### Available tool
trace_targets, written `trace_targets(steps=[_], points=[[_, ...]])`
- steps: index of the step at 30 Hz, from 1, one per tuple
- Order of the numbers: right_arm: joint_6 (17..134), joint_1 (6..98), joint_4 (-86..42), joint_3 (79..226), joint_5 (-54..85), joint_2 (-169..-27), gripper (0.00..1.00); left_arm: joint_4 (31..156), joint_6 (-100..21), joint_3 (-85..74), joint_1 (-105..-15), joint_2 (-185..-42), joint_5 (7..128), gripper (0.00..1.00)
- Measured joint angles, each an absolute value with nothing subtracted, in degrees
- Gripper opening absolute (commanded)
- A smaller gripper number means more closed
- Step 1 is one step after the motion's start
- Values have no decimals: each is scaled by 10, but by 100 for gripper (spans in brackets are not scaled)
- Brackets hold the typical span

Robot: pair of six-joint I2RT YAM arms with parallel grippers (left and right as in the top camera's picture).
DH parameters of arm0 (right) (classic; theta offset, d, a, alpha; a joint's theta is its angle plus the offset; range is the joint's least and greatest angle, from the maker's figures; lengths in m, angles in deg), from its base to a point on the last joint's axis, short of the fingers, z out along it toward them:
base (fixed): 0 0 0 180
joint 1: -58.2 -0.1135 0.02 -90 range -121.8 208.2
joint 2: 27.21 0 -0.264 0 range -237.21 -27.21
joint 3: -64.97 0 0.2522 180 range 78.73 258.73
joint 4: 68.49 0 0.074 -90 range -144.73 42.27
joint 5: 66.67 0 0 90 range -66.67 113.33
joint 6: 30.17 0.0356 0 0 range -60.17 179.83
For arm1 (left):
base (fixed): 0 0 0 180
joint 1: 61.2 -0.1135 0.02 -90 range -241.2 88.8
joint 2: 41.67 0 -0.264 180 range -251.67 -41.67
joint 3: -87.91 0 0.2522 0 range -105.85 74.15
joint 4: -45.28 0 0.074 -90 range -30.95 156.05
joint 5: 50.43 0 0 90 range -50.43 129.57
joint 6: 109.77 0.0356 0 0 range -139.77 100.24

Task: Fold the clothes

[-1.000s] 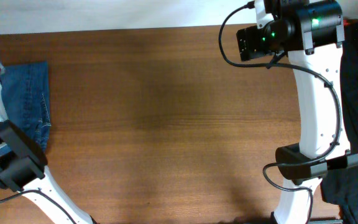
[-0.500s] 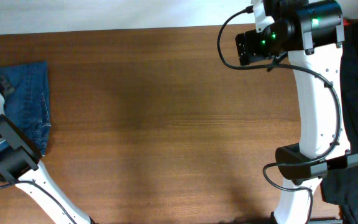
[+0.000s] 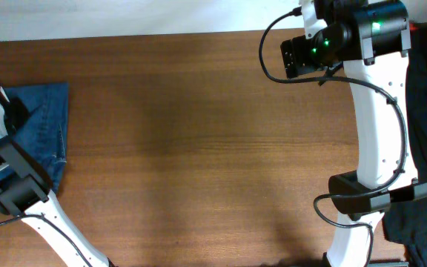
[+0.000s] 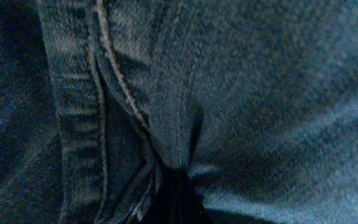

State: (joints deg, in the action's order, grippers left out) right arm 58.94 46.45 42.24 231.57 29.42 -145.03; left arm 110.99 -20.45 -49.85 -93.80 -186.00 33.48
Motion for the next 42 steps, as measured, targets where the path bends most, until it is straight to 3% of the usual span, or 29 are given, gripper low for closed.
trace_targets(steps=[10, 14, 15, 19, 22, 24, 25, 30, 37, 42], points=[[583, 464, 422, 2316, 295, -1450, 87, 1156, -243, -499, -923, -1856, 316, 1], [582, 464, 422, 2316, 295, -1450, 92, 1160, -241, -506, -919, -1856, 307, 13], [582, 464, 422, 2316, 295, -1450, 98, 1171, -239, -516, -919, -1859, 306, 15], [581, 464, 422, 2316, 295, -1450, 99, 1241, -233, -577, -914, -1880, 313, 22], [581, 464, 422, 2316, 295, -1450, 99, 1328, -214, -664, -904, -1905, 332, 45], [581, 464, 422, 2316, 294, -1450, 99, 1381, -204, -739, -895, -1923, 343, 74], [581, 464, 422, 2316, 292, -1450, 99, 1410, -203, -793, -888, -1931, 349, 98], [581, 464, 423, 2316, 292, -1450, 99, 1506, -196, -1031, -853, -1916, 364, 99], [583, 470, 423, 2316, 301, -1450, 99, 1555, -195, -1053, -807, -1859, 364, 99], [593, 525, 422, 2316, 287, -1450, 99, 1556, -195, -1051, -751, -1849, 354, 99]])
